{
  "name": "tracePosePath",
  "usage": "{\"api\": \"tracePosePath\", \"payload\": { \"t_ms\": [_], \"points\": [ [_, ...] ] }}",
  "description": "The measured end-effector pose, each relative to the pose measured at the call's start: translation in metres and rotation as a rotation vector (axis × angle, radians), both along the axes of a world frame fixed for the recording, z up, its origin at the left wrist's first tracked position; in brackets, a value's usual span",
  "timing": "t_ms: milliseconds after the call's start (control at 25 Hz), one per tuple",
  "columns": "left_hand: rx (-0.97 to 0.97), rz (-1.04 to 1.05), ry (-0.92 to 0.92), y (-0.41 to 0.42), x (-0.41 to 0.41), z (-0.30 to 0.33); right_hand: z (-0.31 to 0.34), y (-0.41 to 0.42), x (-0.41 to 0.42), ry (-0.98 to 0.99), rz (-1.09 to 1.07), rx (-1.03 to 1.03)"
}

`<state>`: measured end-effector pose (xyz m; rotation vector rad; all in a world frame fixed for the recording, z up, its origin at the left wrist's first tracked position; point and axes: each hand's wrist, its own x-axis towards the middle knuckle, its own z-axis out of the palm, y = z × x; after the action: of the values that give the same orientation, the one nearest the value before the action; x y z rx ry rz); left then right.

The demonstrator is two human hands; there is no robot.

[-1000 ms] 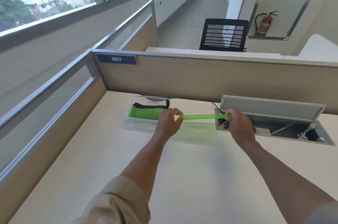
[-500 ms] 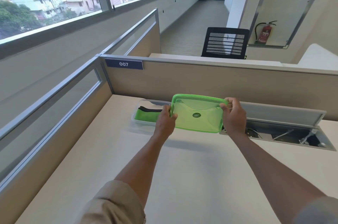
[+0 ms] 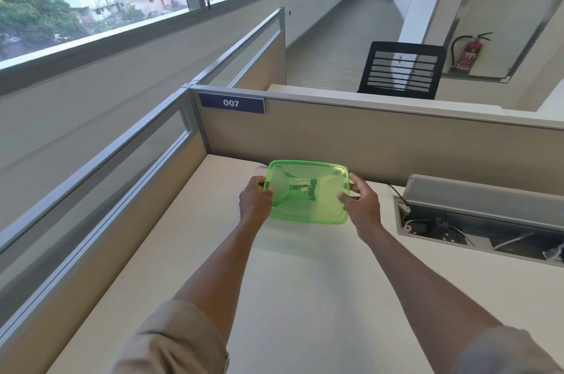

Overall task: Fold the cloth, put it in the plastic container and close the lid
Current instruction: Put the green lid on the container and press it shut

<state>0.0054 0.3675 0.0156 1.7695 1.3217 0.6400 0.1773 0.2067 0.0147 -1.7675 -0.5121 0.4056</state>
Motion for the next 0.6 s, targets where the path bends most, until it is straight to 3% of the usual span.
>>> {"api": "tracePosePath", "payload": {
  "t_ms": [200,600],
  "points": [
    [0.128,-0.012,0.092,0.031,-0.013,-0.017,-0.014,0.041,-0.014,-0.046,0.14,-0.148],
    [0.15,0.047,0.443,0.066,0.012,-0.032,-0.039,0.096,-0.016,-0.236,0.12,-0.422]
  ]
}}
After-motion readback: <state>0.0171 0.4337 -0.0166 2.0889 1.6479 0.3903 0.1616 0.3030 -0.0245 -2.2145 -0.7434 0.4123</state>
